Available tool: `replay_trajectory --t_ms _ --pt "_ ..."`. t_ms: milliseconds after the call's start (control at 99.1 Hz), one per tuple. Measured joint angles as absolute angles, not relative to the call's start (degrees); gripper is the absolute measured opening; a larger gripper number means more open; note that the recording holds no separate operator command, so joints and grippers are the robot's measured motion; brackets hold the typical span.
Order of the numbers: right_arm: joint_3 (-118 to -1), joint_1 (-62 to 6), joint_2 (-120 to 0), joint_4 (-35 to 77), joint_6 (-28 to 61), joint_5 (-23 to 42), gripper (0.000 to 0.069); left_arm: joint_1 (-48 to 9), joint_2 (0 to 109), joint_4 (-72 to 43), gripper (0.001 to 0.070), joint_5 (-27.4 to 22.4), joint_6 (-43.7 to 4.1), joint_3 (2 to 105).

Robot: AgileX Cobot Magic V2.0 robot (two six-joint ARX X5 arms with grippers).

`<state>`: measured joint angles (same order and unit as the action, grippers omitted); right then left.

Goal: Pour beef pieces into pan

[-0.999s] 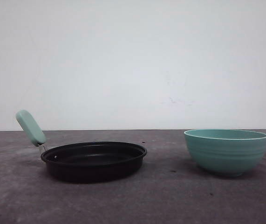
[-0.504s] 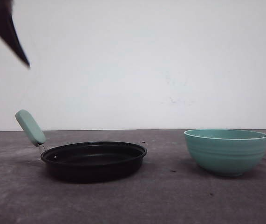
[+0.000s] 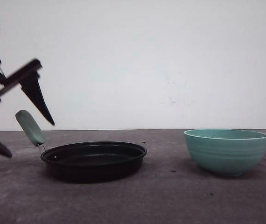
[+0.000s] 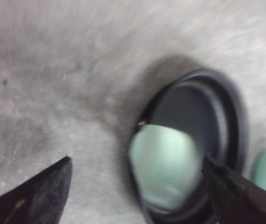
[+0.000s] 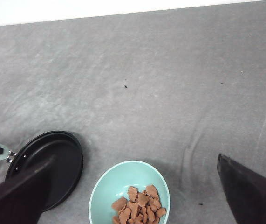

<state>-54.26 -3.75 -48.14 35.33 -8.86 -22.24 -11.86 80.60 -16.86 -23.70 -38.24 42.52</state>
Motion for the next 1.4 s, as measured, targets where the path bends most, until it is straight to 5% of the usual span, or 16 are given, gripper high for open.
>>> replay_trajectory --t_ms 171,484,646,878,1402 --pt "-54.3 -3.7 -48.1 35.4 -8.0 -22.2 0.0683 -12.4 83.0 -16.7 0.0514 -20.5 -38.4 42.5" --pt "-54.3 -3.7 -48.1 35.4 -7.3 -22.2 0.0683 -12.8 83.0 -11.3 0.0068 -19.8 -38.1 42.5" --pt "-54.3 -3.7 -48.3 35.7 -7.3 -22.2 0.0669 -12.8 83.0 -11.0 0.0059 -19.9 -37.1 42.5" --pt "-54.3 -3.7 -53.7 38.3 -7.2 -22.2 0.0474 -13.6 79.3 -10.9 0.0057 -20.0 -36.6 42.5" --pt "-54.3 -3.7 -81.0 38.3 -7.3 -22.3 0.0457 -15.1 73.8 -8.8 0.0055 -30.0 -38.5 42.5"
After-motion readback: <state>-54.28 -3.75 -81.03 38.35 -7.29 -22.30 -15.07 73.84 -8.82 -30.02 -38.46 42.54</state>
